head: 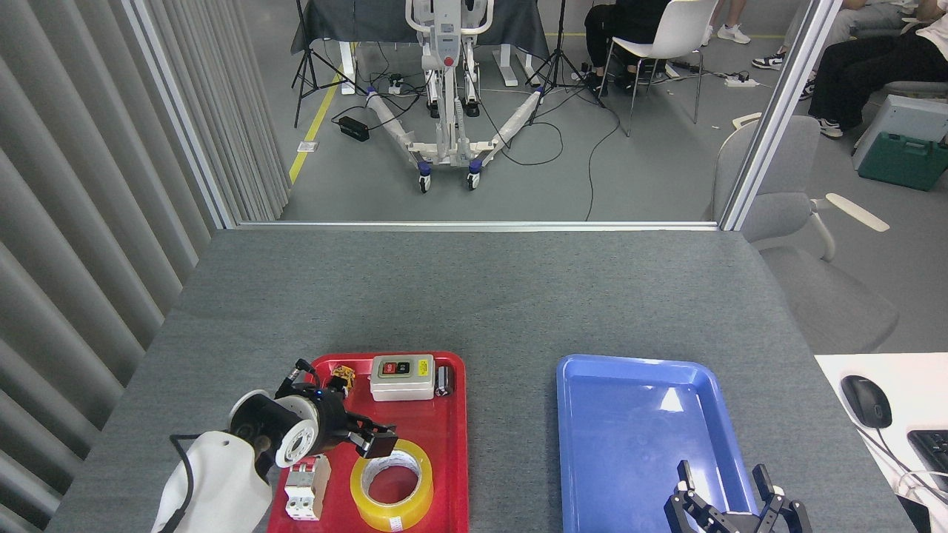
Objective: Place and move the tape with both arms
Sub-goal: 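Lower the left gripper into the tape roll's hole and grasp it, then lift the tape roll and carry it over the blue tray, then lower the tape roll into the blue tray and release it, then withdraw the left gripper back beside the red tray, then reach the right gripper to the tape roll in the blue tray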
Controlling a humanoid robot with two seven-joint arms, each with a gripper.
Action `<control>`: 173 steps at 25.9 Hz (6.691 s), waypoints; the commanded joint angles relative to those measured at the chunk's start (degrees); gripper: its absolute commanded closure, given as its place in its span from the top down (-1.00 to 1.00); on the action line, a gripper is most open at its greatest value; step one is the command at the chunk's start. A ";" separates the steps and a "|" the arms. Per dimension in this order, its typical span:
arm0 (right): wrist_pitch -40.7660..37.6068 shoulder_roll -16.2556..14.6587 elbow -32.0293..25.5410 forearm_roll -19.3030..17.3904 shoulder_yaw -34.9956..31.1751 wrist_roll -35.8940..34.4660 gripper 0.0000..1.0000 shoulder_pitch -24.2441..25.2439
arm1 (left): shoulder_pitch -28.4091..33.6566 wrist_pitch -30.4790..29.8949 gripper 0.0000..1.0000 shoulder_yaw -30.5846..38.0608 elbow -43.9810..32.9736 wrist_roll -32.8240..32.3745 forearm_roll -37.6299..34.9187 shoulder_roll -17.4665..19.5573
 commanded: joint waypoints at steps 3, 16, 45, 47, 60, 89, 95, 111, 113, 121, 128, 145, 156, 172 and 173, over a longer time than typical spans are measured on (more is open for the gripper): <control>0.02 0.27 -0.06 0.07 0.06 0.00 0.99 0.00 | -5.05 -3.44 1.00 -4.37 6.91 -7.89 -0.01 -0.58; 0.11 0.10 -0.50 0.16 0.14 0.09 0.99 0.00 | -9.00 -7.48 0.69 -5.34 17.55 -13.34 -0.36 -3.92; 0.11 0.01 -0.50 0.69 0.14 0.09 0.99 0.00 | -11.38 -24.09 -1.00 6.70 20.27 -17.30 38.75 -10.34; 0.02 0.01 -0.50 0.69 0.14 0.09 0.99 0.00 | -11.02 -25.32 -1.00 6.97 20.89 -15.45 45.34 -11.22; -6.92 -2.72 -0.76 0.87 -0.03 -5.09 0.99 0.18 | -6.45 -33.85 -1.00 6.44 23.70 -1.74 47.89 -17.98; -42.16 -2.01 -6.92 8.25 -0.56 -6.15 0.99 1.85 | -3.20 -33.85 -1.00 0.55 23.79 6.34 46.66 -19.30; -42.16 -2.36 -6.92 8.34 3.57 -6.15 0.99 1.50 | -3.20 -33.85 -1.00 -0.33 23.96 6.43 46.66 -19.48; -42.16 -2.01 -6.92 8.95 6.56 -6.24 -0.16 2.02 | -1.80 -33.85 -1.00 -2.00 23.17 6.52 46.31 -20.44; -42.16 -2.01 -6.92 8.95 6.56 -6.24 -0.31 1.93 | -1.80 -33.85 -0.71 -1.91 23.35 6.43 46.22 -20.27; -42.16 -2.10 -6.92 8.95 6.65 -6.24 -0.82 2.46 | -2.59 -33.85 0.98 5.56 23.26 8.54 48.07 -19.56; -42.16 -2.72 -6.83 8.95 5.77 -6.06 -1.00 2.29 | -1.80 -33.85 0.98 12.15 23.26 11.09 50.09 -17.28; -42.16 -3.07 -1.38 8.60 -17.43 1.85 -1.00 -6.33 | 27.12 6.58 0.95 11.54 -13.57 57.76 -10.91 -4.89; -42.16 -8.43 6.44 6.23 -18.05 -0.87 -1.00 -7.03 | 26.50 17.74 0.98 14.61 -12.25 50.91 10.18 -2.69; -37.15 -13.44 4.77 8.25 -6.54 39.02 -1.00 -17.66 | 27.03 16.69 0.98 14.53 -11.54 59.69 10.45 -2.43; -37.07 -13.44 4.77 7.90 -5.57 42.45 -1.00 -18.63 | 27.03 16.69 0.98 14.44 -11.46 59.69 10.45 -2.43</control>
